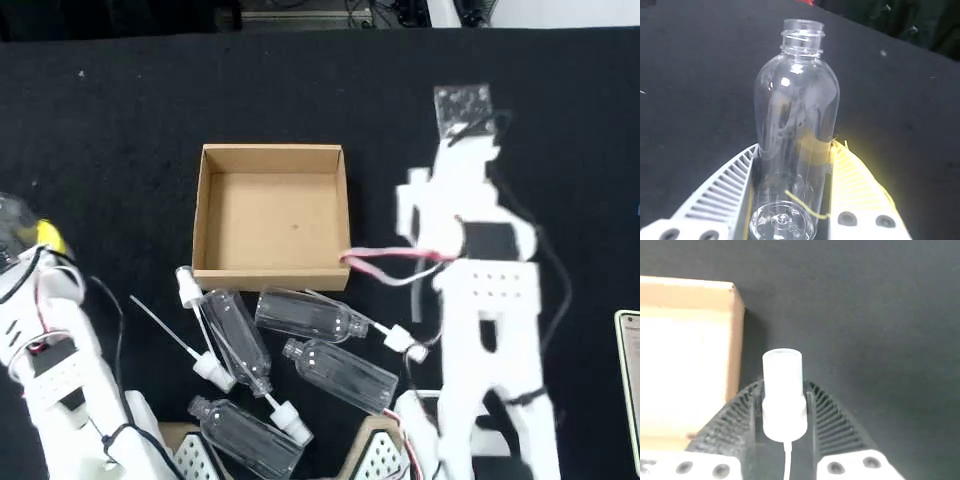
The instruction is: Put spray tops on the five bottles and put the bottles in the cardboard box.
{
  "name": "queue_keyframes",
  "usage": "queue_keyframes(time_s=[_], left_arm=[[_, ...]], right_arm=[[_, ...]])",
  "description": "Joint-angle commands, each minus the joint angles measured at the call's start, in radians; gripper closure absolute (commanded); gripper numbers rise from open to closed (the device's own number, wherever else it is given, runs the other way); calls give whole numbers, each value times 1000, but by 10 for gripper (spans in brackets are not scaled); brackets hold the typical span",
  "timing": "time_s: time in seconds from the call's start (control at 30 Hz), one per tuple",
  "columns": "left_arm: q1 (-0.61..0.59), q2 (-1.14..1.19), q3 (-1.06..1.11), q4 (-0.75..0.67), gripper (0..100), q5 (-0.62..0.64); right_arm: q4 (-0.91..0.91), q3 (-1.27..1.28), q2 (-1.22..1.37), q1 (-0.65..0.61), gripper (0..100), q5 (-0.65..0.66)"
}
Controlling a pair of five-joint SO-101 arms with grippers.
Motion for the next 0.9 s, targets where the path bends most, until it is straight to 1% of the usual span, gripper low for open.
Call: queue_keyframes(time_s=[0.0,0.1,0.2,0.27,0.3,0.37,0.47,0.53,0.77,0.87], left_arm=[[-41,5,-81,-40,942,-87],[-44,25,-88,-40,942,-143],[-47,109,-142,-40,942,-147],[-70,183,-193,-48,942,-147],[-79,221,-214,-78,942,-147],[-93,301,-226,-206,942,-147],[-96,439,-194,-474,942,-155],[-108,540,-173,-626,942,-155],[-157,896,-220,-933,942,-147],[-179,1033,-234,-1111,942,-147]], right_arm=[[-184,170,-107,-44,988,-98],[-293,311,-174,-44,988,-124],[-356,417,-254,-41,988,-127],[-376,466,-318,-34,988,-126],[-384,490,-352,-29,988,-126],[-387,533,-415,-28,988,-126],[-387,576,-495,-31,988,-124],[-385,595,-535,-31,988,-126],[-385,618,-568,-31,988,-126],[-385,618,-568,-31,988,-126]])
